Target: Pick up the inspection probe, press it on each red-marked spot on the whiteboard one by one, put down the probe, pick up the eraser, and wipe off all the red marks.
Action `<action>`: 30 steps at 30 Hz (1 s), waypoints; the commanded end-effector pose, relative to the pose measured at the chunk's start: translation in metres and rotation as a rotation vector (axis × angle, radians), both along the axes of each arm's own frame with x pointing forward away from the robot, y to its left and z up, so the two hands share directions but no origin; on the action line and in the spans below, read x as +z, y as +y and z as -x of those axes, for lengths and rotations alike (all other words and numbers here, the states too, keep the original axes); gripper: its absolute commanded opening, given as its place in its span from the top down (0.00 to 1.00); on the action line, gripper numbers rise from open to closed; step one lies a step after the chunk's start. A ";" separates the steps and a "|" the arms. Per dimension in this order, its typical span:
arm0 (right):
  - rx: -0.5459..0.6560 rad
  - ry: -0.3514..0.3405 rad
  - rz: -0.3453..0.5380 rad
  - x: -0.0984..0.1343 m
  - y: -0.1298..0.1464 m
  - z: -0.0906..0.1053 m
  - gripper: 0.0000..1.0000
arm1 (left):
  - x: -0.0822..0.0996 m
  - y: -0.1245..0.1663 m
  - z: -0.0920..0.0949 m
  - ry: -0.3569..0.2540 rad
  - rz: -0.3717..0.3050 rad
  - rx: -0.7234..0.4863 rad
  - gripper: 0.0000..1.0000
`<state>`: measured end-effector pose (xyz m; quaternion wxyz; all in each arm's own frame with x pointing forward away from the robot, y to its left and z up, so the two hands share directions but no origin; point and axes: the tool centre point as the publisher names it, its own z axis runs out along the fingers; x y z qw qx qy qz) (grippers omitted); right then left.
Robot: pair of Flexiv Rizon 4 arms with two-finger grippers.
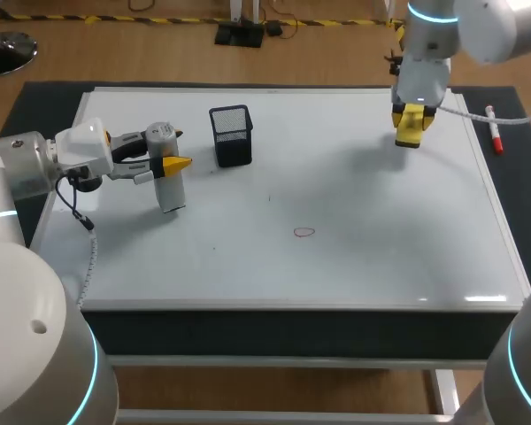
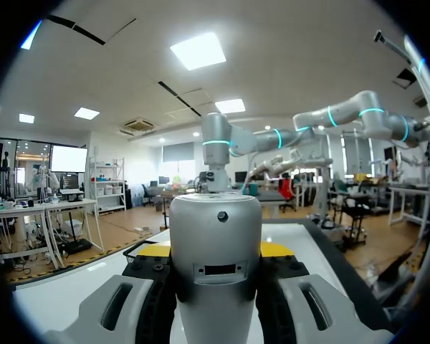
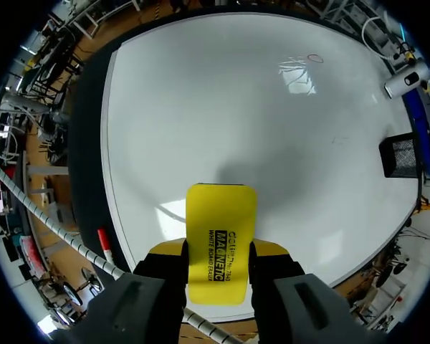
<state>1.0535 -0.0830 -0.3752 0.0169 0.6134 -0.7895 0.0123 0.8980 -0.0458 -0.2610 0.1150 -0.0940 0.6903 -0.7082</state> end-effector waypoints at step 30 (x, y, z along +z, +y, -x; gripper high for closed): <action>0.003 -0.001 0.001 0.003 -0.002 0.002 1.00 | -0.016 -0.141 0.042 -0.022 0.019 -0.252 1.00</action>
